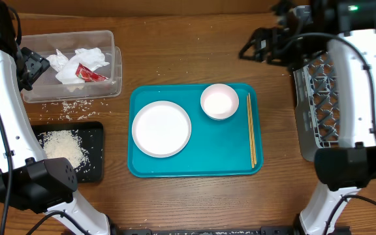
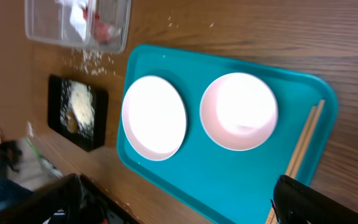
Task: Sort waste into correct bins and load items into the dishwasher
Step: 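Move the right gripper over the pink bowl and lower onto its rim, then grasp the pink bowl and carry it toward the dish rack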
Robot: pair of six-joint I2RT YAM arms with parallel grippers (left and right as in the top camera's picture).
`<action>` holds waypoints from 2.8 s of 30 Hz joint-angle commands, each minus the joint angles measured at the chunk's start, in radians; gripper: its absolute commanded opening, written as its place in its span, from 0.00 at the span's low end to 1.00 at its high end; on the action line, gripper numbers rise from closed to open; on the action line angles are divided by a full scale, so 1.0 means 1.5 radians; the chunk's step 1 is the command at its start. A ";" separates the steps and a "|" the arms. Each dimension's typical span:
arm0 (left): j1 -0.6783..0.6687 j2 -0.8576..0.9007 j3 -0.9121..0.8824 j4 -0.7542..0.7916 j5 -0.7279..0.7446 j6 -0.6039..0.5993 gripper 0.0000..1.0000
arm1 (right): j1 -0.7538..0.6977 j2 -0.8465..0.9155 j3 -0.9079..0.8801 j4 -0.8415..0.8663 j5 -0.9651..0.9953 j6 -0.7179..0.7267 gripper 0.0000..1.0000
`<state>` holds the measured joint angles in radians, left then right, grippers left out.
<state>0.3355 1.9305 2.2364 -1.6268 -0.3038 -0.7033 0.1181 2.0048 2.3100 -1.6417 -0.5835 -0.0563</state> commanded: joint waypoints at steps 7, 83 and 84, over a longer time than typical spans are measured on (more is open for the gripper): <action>0.002 -0.003 0.006 0.001 -0.011 0.005 1.00 | 0.127 0.003 0.000 0.027 0.209 0.129 1.00; 0.002 -0.003 0.006 0.001 -0.011 0.005 1.00 | 0.188 0.237 0.259 -0.035 0.430 0.318 0.04; 0.002 -0.003 0.006 0.001 -0.011 0.005 1.00 | 0.166 0.226 0.286 -0.035 0.421 0.307 0.04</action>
<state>0.3355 1.9305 2.2364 -1.6264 -0.3038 -0.7033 0.4732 2.3985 2.5690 -1.6878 0.0406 0.4408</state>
